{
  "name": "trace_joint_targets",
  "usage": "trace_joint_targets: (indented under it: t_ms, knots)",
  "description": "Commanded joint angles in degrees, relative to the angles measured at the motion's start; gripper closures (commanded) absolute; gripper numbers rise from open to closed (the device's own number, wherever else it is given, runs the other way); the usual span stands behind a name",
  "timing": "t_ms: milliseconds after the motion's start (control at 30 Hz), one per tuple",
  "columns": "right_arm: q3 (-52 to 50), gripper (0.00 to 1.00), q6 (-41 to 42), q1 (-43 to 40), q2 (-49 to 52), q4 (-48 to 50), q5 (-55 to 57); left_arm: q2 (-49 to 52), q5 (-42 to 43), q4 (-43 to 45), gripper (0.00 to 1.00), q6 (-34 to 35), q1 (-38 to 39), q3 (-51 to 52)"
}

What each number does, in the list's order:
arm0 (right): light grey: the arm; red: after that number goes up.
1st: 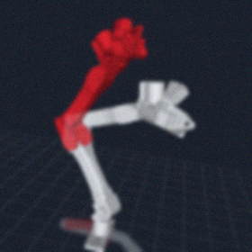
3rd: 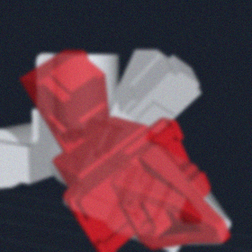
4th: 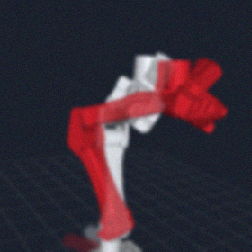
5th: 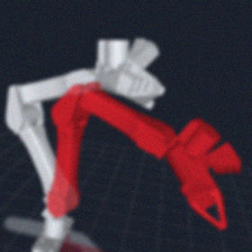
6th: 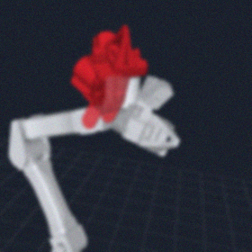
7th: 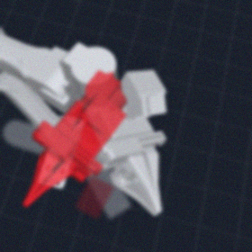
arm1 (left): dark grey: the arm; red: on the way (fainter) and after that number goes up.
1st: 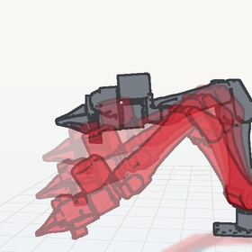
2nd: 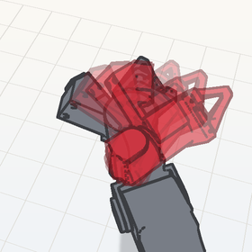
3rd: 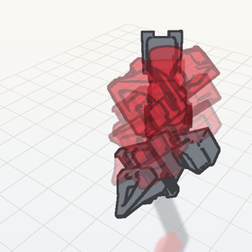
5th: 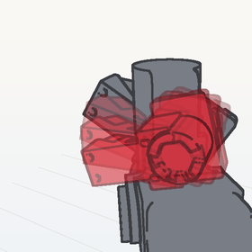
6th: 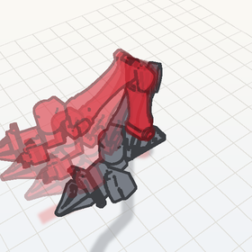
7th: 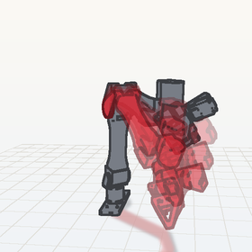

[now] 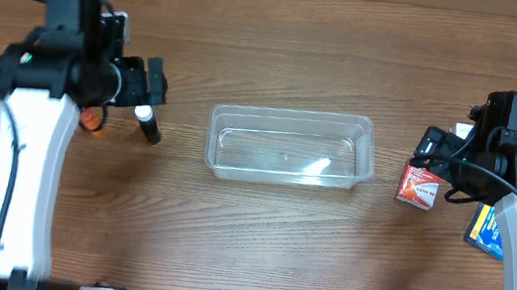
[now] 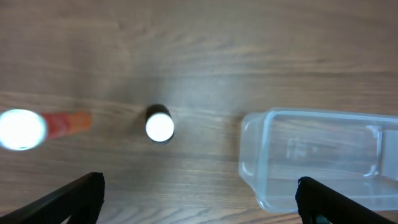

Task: Pack container
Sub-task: 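Reach the left gripper to the dark bottle and grasp it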

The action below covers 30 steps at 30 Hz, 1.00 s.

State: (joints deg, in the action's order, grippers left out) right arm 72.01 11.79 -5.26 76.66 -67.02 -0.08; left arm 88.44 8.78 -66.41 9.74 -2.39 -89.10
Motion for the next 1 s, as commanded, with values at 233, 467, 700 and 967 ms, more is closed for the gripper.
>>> trace_joint_targets:
  t_ms: [233,467,700,967]
  knots:
    - [1.77,0.0,0.04,-0.31,-0.5,0.28,-0.24,14.8,-3.19,-0.87,0.0,4.28,-0.22,-0.85]
    - [1.51,0.0,0.04,-0.31,-0.46,0.48,-0.24,19.37,-5.38,-0.39,0.0,4.28,-0.22,-0.85]
    - [1.51,0.0,0.04,-0.31,-0.46,0.52,-0.24,21.86,-5.38,-0.02,0.13,4.26,-0.22,-0.83]
    - [1.51,0.0,0.04,-0.31,-0.46,0.5,-0.24,21.94,-5.35,0.68,0.54,4.5,-0.22,-0.83]
